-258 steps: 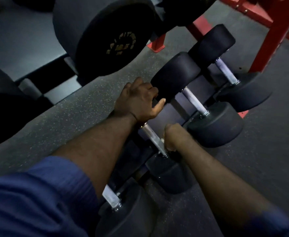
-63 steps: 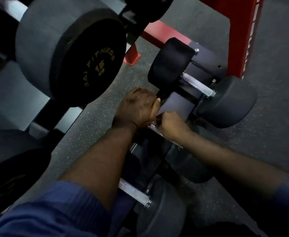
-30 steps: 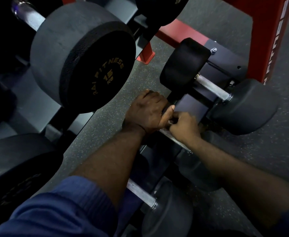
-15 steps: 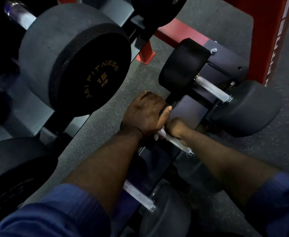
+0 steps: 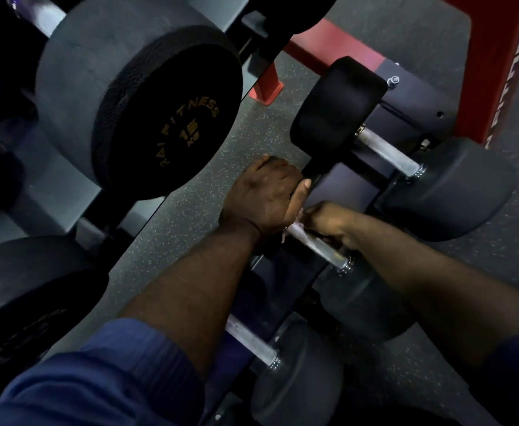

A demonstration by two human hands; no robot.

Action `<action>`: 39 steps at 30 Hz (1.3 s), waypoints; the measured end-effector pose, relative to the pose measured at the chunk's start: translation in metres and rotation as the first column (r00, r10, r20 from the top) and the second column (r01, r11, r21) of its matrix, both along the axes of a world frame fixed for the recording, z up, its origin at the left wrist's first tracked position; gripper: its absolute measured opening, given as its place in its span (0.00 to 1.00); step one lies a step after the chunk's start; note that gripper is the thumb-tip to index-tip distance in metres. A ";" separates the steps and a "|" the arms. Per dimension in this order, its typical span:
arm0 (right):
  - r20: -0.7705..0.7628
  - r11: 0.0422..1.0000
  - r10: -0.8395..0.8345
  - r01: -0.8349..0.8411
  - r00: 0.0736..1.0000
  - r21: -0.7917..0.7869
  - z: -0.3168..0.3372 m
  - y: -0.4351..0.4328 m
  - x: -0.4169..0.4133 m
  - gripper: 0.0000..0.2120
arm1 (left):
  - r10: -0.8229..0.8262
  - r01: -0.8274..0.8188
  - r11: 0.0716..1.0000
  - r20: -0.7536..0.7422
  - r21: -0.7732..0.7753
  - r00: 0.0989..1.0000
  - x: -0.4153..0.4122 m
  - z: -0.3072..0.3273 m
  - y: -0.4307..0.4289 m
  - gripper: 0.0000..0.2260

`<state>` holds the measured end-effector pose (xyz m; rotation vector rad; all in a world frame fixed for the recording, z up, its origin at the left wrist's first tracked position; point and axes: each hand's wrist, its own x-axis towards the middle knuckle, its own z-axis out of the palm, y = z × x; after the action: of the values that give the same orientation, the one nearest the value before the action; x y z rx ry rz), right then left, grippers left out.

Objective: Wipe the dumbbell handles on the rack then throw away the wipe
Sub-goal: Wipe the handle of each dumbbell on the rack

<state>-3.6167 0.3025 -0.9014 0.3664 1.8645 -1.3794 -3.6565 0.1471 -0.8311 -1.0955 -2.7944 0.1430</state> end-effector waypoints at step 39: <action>-0.657 0.929 0.367 -0.218 0.659 0.300 0.005 0.026 0.011 0.11 | 0.061 -0.064 0.996 0.061 0.061 0.996 -0.006 -0.004 -0.004 0.23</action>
<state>-3.6059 0.3289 -0.8969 -0.4499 2.5534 -1.1843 -3.6626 0.1434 -0.8348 -1.0147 -2.8656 0.0288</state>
